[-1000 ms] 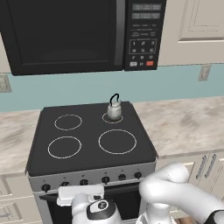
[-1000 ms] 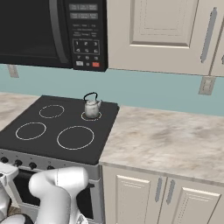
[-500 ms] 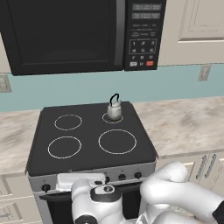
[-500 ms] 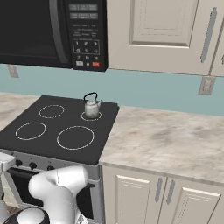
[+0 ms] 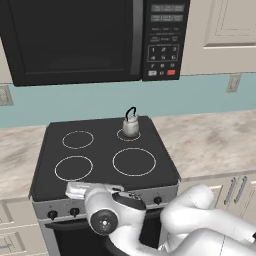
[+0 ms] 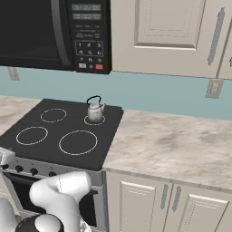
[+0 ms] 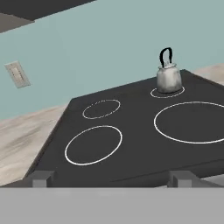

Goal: The kettle is done boiling. Turn off the stove, then wait for 300 timesteps before moving the kettle to the dining table.

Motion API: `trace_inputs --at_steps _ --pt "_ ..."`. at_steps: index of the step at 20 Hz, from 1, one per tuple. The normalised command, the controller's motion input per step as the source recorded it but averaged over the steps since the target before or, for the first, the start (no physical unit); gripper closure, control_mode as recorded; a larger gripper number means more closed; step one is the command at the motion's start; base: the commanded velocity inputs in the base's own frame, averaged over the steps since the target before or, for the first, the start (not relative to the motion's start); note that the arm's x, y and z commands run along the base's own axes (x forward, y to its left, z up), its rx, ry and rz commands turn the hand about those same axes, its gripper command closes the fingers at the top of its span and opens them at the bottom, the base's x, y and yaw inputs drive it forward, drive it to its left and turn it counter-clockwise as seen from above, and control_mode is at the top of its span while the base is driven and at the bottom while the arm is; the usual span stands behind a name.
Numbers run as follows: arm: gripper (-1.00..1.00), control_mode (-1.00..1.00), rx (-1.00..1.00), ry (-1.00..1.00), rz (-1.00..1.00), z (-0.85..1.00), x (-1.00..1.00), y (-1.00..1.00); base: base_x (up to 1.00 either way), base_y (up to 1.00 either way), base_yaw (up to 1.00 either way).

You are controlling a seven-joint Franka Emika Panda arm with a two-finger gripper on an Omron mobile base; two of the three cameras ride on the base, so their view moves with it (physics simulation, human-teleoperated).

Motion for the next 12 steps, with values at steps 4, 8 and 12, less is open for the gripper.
trace_inputs --at_steps 4,8,12 --pt "-1.0 -1.0 0.06 0.2 -0.04 0.49 -0.01 -0.07 0.0 0.0 0.0" --pt "-1.0 -1.0 0.06 0.22 -0.07 0.49 0.0 -0.08 0.0 0.0 0.0" --pt "-1.0 -1.0 0.05 0.24 -0.07 0.46 0.0 -0.11 0.0 0.0 0.0"
